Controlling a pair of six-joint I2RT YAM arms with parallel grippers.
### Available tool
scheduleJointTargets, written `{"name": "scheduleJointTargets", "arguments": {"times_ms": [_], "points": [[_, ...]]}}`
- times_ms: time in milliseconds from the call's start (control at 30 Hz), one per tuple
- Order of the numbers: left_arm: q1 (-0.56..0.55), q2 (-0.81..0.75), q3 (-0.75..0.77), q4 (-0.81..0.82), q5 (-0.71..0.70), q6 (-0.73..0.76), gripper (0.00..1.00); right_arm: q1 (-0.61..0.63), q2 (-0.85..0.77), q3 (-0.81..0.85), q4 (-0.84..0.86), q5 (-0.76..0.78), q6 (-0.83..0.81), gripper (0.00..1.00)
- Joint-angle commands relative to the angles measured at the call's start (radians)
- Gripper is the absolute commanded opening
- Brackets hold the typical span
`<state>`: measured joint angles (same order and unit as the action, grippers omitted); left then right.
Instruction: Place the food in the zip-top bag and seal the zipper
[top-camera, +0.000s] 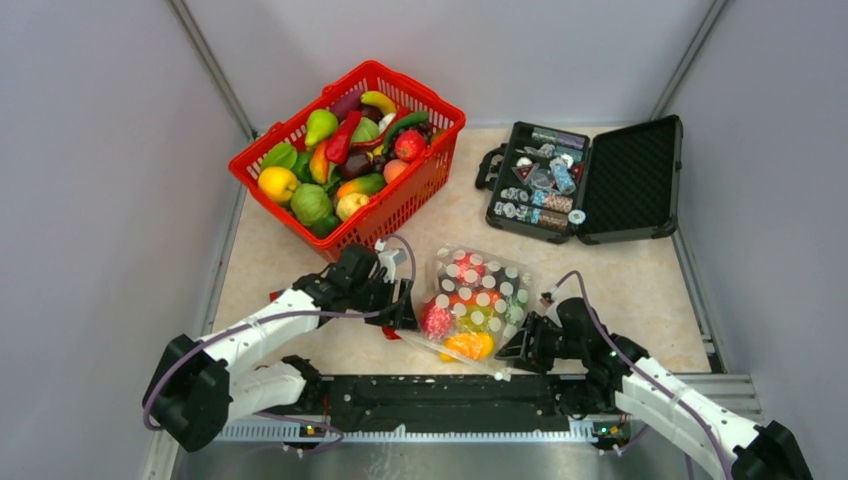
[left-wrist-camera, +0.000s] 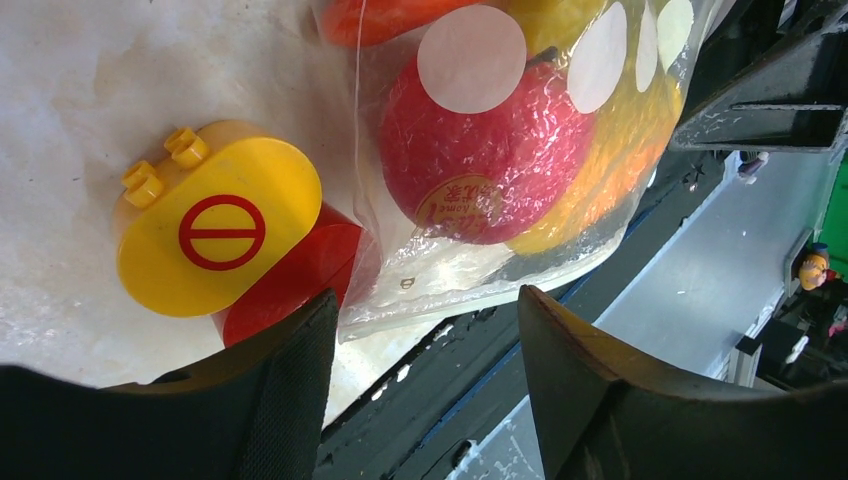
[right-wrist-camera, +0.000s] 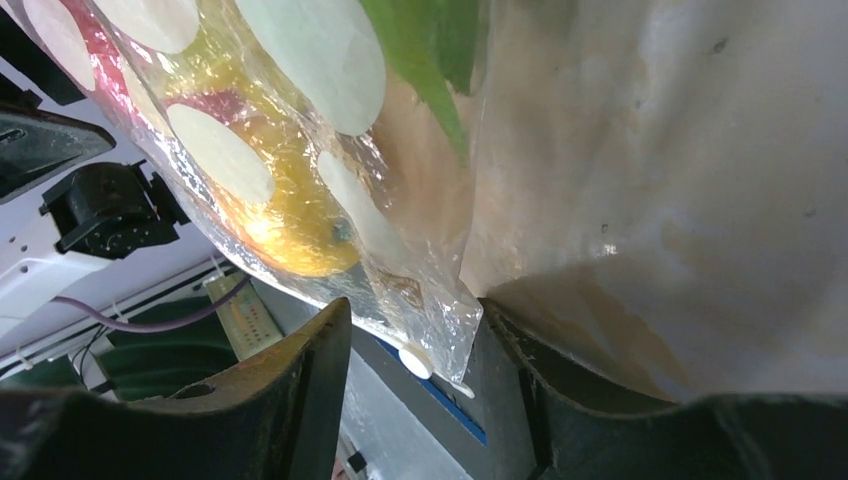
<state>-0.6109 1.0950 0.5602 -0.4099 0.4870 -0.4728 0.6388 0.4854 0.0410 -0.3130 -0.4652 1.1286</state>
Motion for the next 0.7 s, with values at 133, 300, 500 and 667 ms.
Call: {"name": "scheduleJointTargets", "arguments": {"times_ms": [133, 300, 500, 667], "points": [[-0.008, 0.023, -0.020, 0.076, 0.047, -0.003, 0.62, 0.030, 0.024, -0.088, 0.119, 0.038, 0.047, 0.33], [-0.008, 0.032, -0.023, 0.110, 0.069, -0.008, 0.53, 0.030, -0.024, -0.047, 0.111, 0.063, 0.042, 0.08], [-0.008, -0.009, 0.001, 0.127, 0.068, -0.023, 0.41, 0.029, -0.048, 0.073, 0.119, 0.094, 0.064, 0.00], [-0.007, -0.023, 0.037, 0.178, 0.112, -0.059, 0.17, 0.029, -0.039, 0.143, 0.167, 0.118, 0.086, 0.00]]}}
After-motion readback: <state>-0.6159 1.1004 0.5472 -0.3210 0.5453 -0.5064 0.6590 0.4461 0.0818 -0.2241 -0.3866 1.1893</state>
